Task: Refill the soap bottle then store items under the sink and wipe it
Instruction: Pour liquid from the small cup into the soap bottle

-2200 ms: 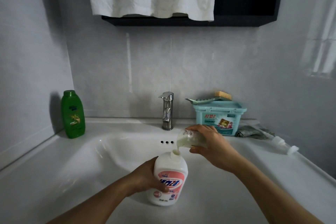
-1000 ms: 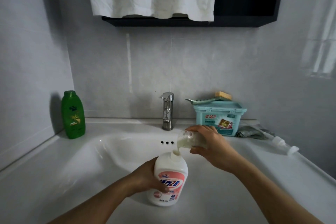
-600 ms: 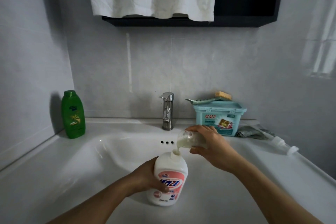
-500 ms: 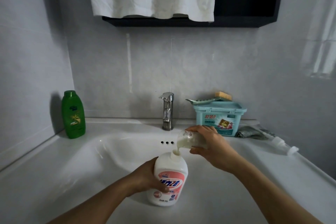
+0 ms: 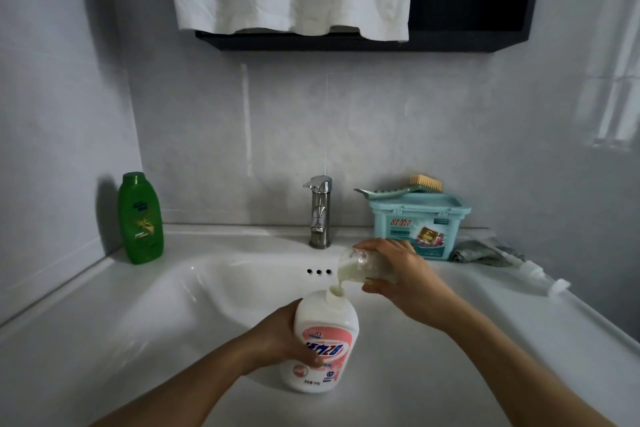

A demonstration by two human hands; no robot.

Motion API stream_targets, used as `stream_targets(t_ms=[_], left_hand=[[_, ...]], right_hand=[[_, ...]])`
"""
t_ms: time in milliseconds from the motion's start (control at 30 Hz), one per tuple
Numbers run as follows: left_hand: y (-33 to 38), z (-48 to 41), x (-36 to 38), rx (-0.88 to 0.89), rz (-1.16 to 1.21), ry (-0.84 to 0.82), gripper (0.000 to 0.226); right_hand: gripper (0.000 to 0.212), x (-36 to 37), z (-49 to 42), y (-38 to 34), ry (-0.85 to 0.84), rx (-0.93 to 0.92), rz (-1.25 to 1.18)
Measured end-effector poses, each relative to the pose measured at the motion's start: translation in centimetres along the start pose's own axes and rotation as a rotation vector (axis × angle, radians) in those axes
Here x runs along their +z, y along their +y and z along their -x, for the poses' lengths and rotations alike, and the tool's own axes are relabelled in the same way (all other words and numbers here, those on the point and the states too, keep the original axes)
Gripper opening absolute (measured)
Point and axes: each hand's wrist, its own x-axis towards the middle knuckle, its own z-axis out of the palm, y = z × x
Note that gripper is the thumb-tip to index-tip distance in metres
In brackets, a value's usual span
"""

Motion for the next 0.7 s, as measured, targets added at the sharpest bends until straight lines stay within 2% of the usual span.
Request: stream_targets(t_ms=[700], left_hand=[[-0.22, -0.16, -0.07, 0.001, -0.005, -0.006, 0.072]], right_hand=[[0.054, 0.00, 0.06, 0.03, 0.009, 0.001, 0.002]])
